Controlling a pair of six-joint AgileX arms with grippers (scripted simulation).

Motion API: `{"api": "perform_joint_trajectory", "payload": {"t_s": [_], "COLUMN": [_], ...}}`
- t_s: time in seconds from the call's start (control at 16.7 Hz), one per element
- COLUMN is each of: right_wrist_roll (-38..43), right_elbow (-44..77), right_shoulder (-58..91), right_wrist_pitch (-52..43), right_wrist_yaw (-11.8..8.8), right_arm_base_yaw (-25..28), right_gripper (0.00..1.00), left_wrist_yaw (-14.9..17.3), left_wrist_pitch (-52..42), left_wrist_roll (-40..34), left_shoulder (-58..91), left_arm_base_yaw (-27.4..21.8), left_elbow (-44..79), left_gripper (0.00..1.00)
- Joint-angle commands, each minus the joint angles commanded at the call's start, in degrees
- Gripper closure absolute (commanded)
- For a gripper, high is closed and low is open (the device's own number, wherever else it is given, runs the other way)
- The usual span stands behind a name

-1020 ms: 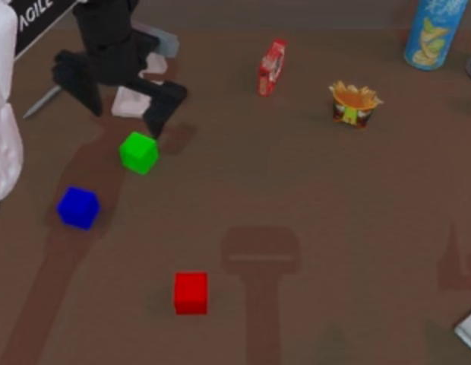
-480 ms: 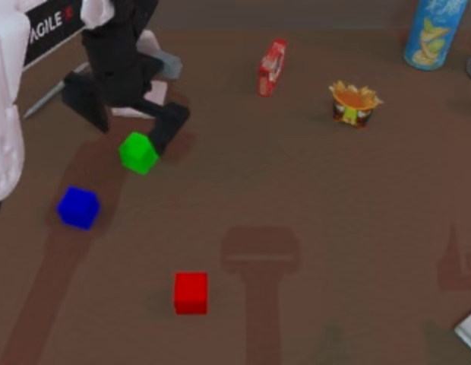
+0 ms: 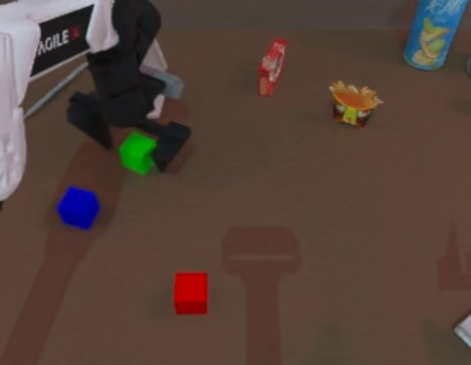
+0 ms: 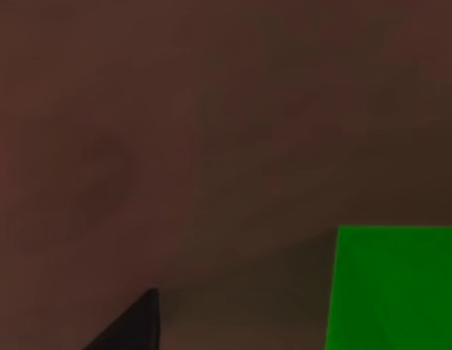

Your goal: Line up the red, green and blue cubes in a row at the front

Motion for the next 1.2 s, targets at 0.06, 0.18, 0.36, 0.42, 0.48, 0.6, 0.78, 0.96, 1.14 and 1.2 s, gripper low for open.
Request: {"api": "perform_joint_trajectory", "payload": {"t_s": [0.06, 0.18, 0.36, 0.42, 0.48, 0.6, 0.78, 0.96, 1.14, 1.2], "right_wrist_roll": [0.0, 0.0, 0.0, 0.0, 0.0, 0.0, 0.0, 0.0, 0.0, 0.0], "right_elbow": [0.0, 0.0, 0.0, 0.0, 0.0, 0.0, 0.0, 0.0, 0.0, 0.0], "right_shoulder": [0.0, 0.0, 0.0, 0.0, 0.0, 0.0, 0.0, 0.0, 0.0, 0.0], "right_wrist_pitch": [0.0, 0.0, 0.0, 0.0, 0.0, 0.0, 0.0, 0.0, 0.0, 0.0], "right_wrist_yaw": [0.0, 0.0, 0.0, 0.0, 0.0, 0.0, 0.0, 0.0, 0.0, 0.0], "right_arm_base_yaw": [0.0, 0.0, 0.0, 0.0, 0.0, 0.0, 0.0, 0.0, 0.0, 0.0], "right_gripper": [0.0, 0.0, 0.0, 0.0, 0.0, 0.0, 0.0, 0.0, 0.0, 0.0], "left_wrist_yaw": [0.0, 0.0, 0.0, 0.0, 0.0, 0.0, 0.0, 0.0, 0.0, 0.0], "left_wrist_pitch": [0.0, 0.0, 0.0, 0.0, 0.0, 0.0, 0.0, 0.0, 0.0, 0.0], "left_wrist_roll": [0.0, 0.0, 0.0, 0.0, 0.0, 0.0, 0.0, 0.0, 0.0, 0.0], "left_shoulder": [0.0, 0.0, 0.0, 0.0, 0.0, 0.0, 0.0, 0.0, 0.0, 0.0], "left_arm_base_yaw": [0.0, 0.0, 0.0, 0.0, 0.0, 0.0, 0.0, 0.0, 0.0, 0.0], "left_elbow": [0.0, 0.0, 0.0, 0.0, 0.0, 0.0, 0.0, 0.0, 0.0, 0.0], "left_gripper": [0.08, 0.23, 0.45, 0.53, 0.6, 0.75, 0.98, 1.0, 1.0, 1.0]}}
